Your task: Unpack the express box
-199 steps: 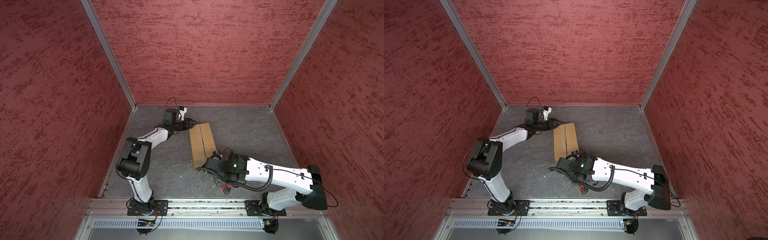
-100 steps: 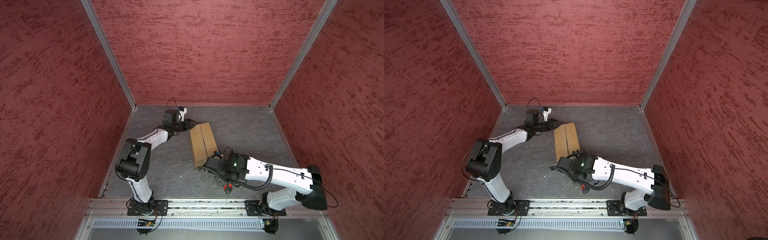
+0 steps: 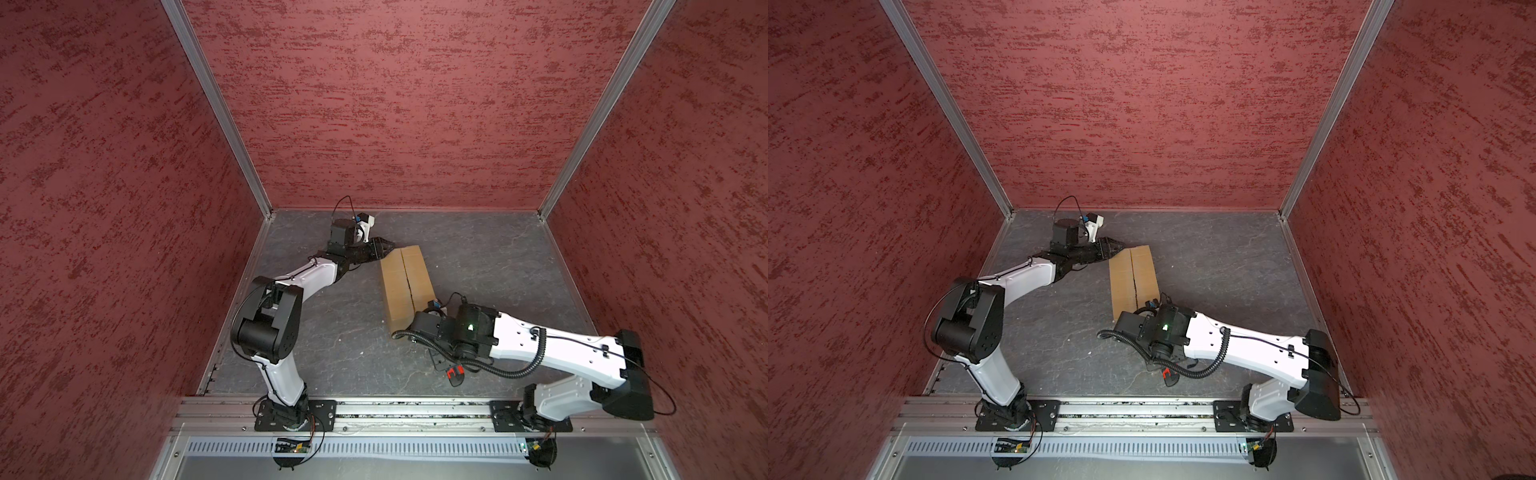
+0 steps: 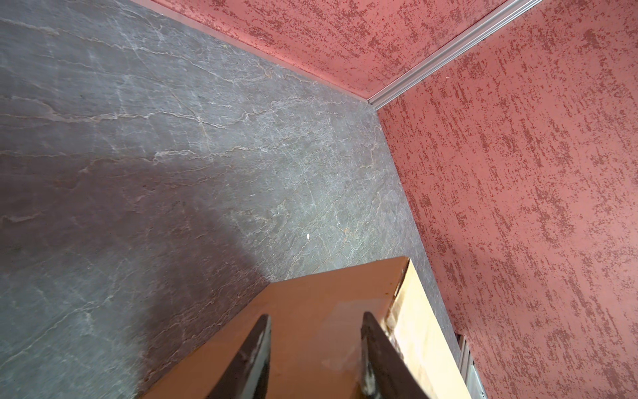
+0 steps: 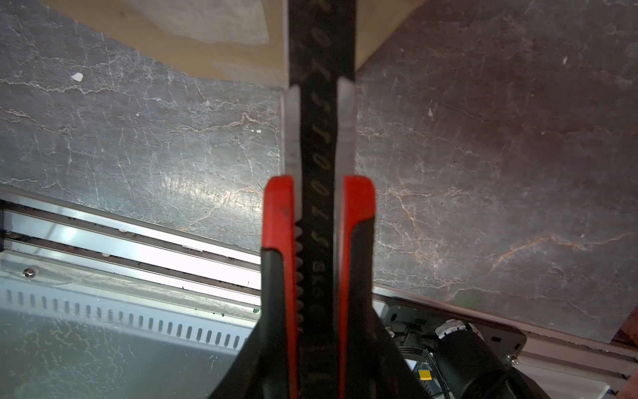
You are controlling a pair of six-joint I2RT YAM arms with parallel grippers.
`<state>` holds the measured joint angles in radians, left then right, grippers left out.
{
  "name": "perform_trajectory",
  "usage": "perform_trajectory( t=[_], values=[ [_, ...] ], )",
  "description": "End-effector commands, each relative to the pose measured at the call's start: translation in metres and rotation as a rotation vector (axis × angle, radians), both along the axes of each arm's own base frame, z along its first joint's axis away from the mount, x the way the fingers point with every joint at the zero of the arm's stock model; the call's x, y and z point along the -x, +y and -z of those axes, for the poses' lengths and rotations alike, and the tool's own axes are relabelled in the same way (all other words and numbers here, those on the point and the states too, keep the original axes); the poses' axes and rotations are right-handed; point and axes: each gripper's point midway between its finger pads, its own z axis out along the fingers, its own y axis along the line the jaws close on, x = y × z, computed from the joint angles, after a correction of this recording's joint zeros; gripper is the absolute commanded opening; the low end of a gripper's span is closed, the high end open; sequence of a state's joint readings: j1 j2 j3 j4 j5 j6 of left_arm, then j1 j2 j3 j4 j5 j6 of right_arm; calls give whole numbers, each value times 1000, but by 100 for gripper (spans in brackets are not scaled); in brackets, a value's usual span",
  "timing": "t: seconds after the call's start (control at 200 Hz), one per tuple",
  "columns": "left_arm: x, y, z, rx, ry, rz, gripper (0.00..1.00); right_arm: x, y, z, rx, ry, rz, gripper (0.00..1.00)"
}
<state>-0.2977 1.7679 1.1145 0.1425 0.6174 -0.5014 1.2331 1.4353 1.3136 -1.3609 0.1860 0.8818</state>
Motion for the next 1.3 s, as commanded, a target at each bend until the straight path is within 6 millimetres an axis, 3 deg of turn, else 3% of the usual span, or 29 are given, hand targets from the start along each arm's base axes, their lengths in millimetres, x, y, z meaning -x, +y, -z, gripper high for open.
perform_trajectory(
  t=[0.0, 0.366, 0.741, 1.022, 1.167, 1.293],
  values=[
    [29, -20, -5, 37, 40, 84, 42, -21, 21, -14, -100, -86, 19, 2],
    [42, -16, 0, 22, 49, 62, 41, -23, 21, -12, -134, -79, 46, 3],
    [35, -6, -3, 12, 39, 7, 45, -21, 18, -9, -153, -66, 48, 2],
    [22, 26, -21, -8, 4, -70, 60, -18, 14, -8, -169, -53, 54, 3],
    [22, 51, -30, -16, -7, -117, 60, -15, 10, -7, -152, -41, 56, 3],
    [39, 64, -32, -29, 14, -139, 57, -15, 9, -8, -143, -35, 55, 3]
  ],
)
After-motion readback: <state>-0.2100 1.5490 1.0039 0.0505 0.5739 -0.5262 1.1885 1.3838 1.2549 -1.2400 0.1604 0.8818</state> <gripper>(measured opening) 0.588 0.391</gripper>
